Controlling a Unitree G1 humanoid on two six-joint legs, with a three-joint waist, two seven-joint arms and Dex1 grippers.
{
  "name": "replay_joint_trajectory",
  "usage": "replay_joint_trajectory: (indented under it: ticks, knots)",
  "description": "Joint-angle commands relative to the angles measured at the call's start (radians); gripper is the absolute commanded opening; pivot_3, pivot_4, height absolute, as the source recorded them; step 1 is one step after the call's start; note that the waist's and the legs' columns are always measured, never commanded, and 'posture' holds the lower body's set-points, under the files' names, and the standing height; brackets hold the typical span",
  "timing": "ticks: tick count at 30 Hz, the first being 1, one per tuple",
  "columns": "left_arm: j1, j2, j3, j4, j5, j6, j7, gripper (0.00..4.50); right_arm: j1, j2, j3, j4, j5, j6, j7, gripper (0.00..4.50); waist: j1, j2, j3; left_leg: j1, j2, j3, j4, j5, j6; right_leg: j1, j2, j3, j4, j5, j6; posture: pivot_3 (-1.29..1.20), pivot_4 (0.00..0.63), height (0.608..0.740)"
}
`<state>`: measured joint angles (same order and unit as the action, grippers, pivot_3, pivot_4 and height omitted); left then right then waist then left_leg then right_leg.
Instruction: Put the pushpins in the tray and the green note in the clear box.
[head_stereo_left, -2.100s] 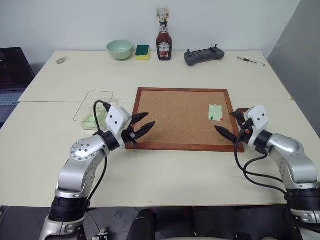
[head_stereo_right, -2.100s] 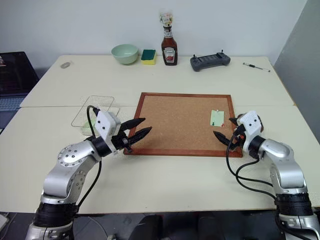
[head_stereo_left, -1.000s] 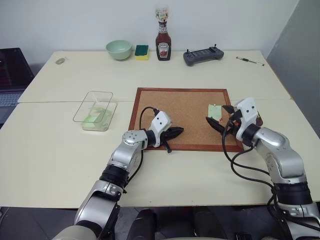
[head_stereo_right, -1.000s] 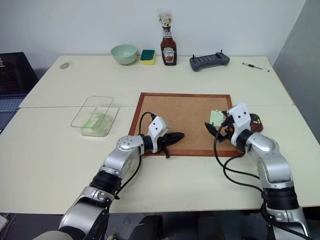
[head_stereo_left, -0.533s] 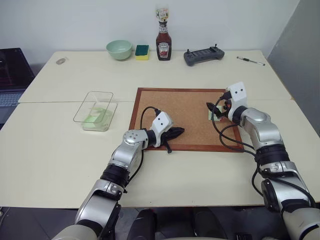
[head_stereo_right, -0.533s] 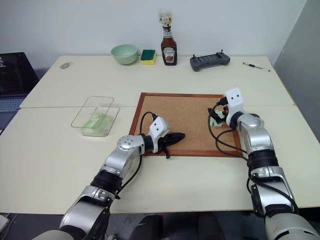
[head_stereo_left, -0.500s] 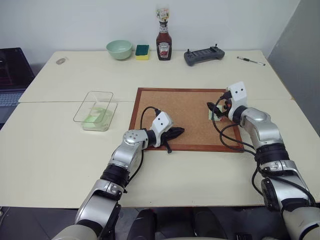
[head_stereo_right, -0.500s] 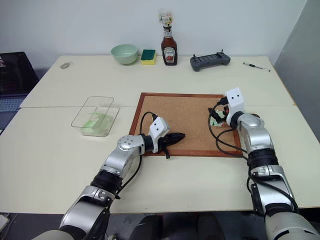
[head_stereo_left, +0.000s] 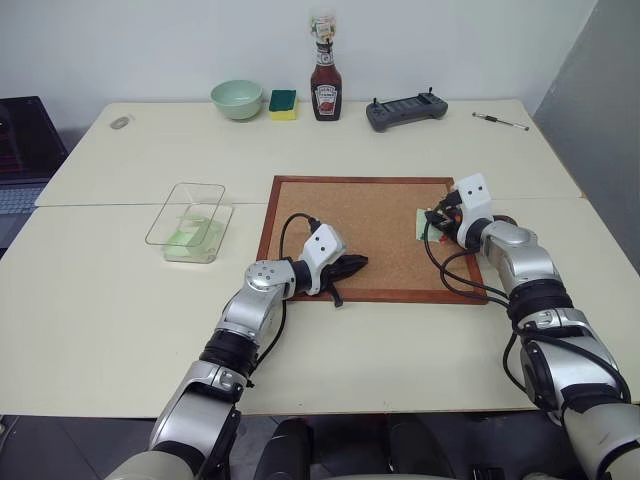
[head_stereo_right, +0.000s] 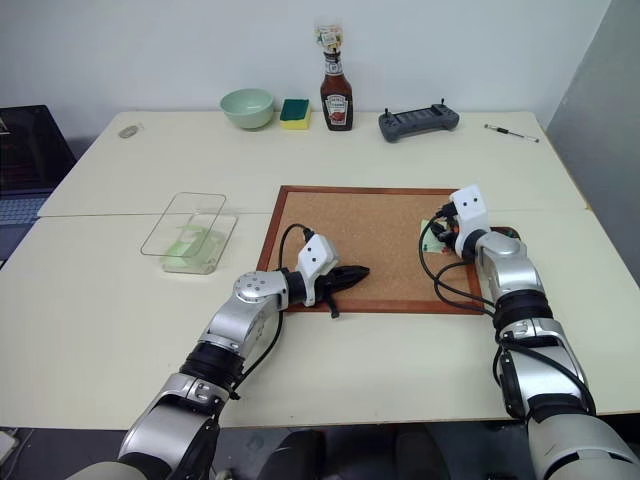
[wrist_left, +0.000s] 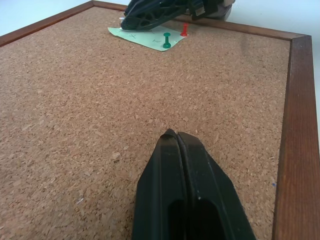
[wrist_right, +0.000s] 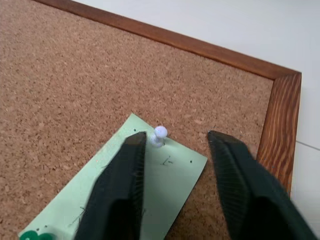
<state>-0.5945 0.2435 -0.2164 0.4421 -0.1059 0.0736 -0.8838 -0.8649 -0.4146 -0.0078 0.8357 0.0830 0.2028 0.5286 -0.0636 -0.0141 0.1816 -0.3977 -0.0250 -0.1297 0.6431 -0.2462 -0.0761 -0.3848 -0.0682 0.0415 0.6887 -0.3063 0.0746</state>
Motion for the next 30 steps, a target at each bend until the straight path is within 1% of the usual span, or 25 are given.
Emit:
replay_joint_trajectory:
  ticks: [1,6,12,23,30]
  knots:
    - [0.015,-0.001,-0.012,-0.003,0.01,-0.004,-0.011,0.0,-0.043,-0.002,-0.015,0.001,-0.003,-0.028,0.004,0.92,-0.001,0.0,0.0,0.0,0.0,0.0,0.0,0.0,0.0,0.0,0.0,0.0,0.0,0.0,0.0,0.0,0.15,0.74]
    - [0.011,-0.001,-0.011,0.006,0.011,-0.005,-0.015,0.0,-0.046,-0.002,-0.021,-0.003,-0.002,-0.026,0.01,0.08,-0.001,0.0,0.0,0.0,0.0,0.0,0.0,0.0,0.0,0.0,0.0,0.0,0.0,0.0,0.0,0.0,0.15,0.74]
    - [0.011,-0.001,-0.013,0.01,0.014,-0.004,-0.019,0.0,-0.039,-0.007,-0.028,-0.03,0.005,-0.026,0.015,0.08,-0.001,0.0,0.0,0.0,0.0,0.0,0.0,0.0,0.0,0.0,0.0,0.0,0.0,0.0,0.0,0.0,0.15,0.74]
    - [0.026,0.002,-0.019,0.007,0.021,0.009,-0.03,0.0,0.026,-0.02,-0.011,-0.183,-0.008,-0.034,0.022,0.08,-0.002,0.0,0.0,0.0,0.0,0.0,0.0,0.0,0.0,0.0,0.0,0.0,0.001,0.0,0.0,0.0,0.15,0.74]
    - [0.035,0.002,-0.023,-0.003,0.025,0.013,-0.033,0.0,0.055,-0.035,-0.025,-0.264,-0.001,-0.009,0.013,0.08,-0.002,0.0,0.0,0.0,0.0,0.0,0.0,0.0,0.0,0.0,0.0,0.0,0.001,0.0,0.0,0.0,0.15,0.74]
